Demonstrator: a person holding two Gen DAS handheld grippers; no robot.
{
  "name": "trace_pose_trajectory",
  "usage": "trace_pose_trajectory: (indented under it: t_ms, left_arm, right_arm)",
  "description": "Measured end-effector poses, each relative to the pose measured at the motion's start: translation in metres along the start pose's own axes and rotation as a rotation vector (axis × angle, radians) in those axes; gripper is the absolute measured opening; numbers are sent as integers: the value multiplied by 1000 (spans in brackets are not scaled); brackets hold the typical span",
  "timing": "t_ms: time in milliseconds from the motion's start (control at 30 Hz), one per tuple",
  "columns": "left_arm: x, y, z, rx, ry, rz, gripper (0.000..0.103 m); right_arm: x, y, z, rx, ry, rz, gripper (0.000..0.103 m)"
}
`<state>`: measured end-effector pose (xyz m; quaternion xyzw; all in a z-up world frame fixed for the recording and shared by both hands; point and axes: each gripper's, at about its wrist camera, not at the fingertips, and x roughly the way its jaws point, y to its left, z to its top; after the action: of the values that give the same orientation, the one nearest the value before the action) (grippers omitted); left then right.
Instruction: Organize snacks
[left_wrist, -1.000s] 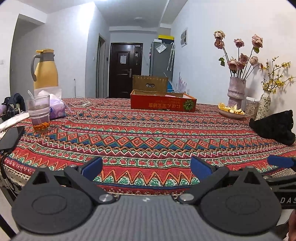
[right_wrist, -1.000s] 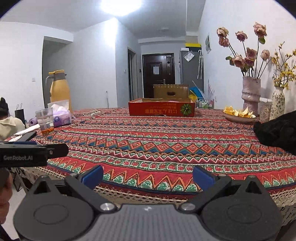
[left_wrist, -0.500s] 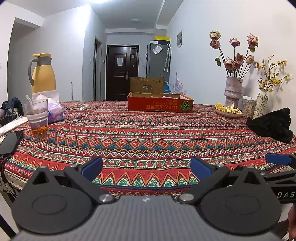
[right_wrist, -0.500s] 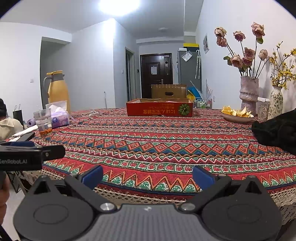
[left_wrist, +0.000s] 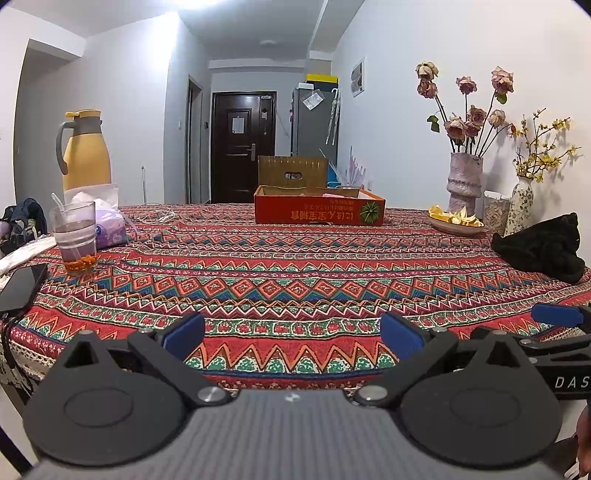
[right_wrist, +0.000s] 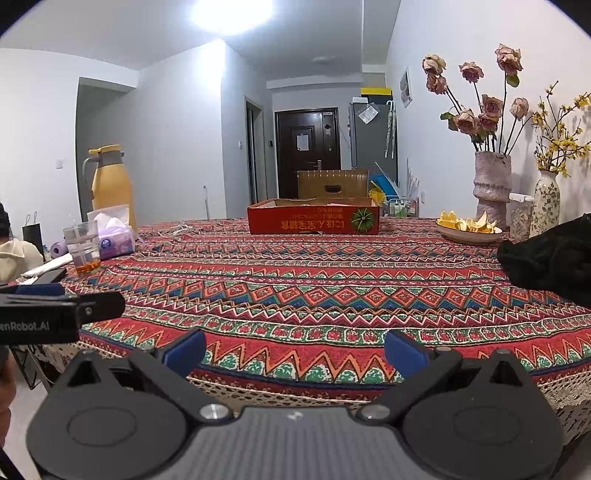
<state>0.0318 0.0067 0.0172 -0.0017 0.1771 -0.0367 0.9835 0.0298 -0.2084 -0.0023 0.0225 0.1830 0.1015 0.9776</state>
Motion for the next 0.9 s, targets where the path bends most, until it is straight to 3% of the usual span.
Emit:
trace_pose_trajectory:
  t_ms: [900]
  left_arm:
    - [-1,-1,0,3,-5,0,103]
  right_arm:
    - [-2,1,-1,3,1,-1,103]
